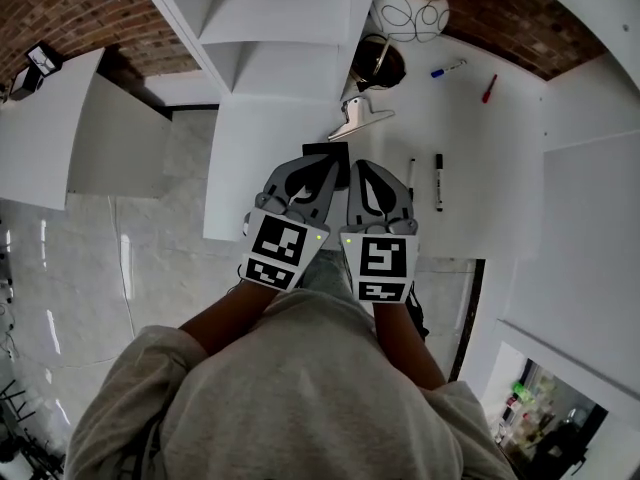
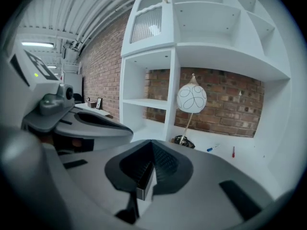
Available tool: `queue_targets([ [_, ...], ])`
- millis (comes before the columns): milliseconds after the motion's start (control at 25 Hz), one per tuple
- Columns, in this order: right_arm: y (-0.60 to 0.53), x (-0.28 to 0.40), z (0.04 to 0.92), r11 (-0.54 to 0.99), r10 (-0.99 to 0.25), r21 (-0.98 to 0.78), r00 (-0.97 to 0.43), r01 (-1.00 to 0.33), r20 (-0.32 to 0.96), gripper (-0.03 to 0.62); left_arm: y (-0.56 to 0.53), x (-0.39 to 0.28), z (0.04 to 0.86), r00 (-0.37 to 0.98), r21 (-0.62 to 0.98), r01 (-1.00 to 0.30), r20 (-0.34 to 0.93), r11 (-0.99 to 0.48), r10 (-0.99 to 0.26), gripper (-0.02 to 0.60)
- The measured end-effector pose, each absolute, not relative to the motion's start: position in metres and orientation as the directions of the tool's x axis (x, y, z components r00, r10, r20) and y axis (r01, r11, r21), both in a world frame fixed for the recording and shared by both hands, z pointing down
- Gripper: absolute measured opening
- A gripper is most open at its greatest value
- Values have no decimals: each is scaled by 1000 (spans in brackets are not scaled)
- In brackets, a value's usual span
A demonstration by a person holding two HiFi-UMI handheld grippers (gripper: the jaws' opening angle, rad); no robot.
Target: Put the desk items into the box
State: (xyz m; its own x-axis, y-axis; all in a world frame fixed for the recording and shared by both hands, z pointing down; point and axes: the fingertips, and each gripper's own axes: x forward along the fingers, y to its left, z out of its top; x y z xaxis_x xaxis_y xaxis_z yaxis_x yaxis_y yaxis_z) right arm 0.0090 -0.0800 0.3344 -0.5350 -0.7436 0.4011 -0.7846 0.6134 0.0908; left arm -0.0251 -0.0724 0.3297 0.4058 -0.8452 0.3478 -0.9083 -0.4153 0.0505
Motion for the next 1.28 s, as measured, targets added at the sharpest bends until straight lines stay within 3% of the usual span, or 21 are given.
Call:
queue_targets([
  [600,-88,80,324,511,-811,104,-438,-853,387,17,-80,44,324,521,54,-843,334,-536,-786,9],
  [1280,-106,155,340,443,-835,86,-376,-892,401,17,-94,96,347,536,98,-839,317,-535,-782,9],
])
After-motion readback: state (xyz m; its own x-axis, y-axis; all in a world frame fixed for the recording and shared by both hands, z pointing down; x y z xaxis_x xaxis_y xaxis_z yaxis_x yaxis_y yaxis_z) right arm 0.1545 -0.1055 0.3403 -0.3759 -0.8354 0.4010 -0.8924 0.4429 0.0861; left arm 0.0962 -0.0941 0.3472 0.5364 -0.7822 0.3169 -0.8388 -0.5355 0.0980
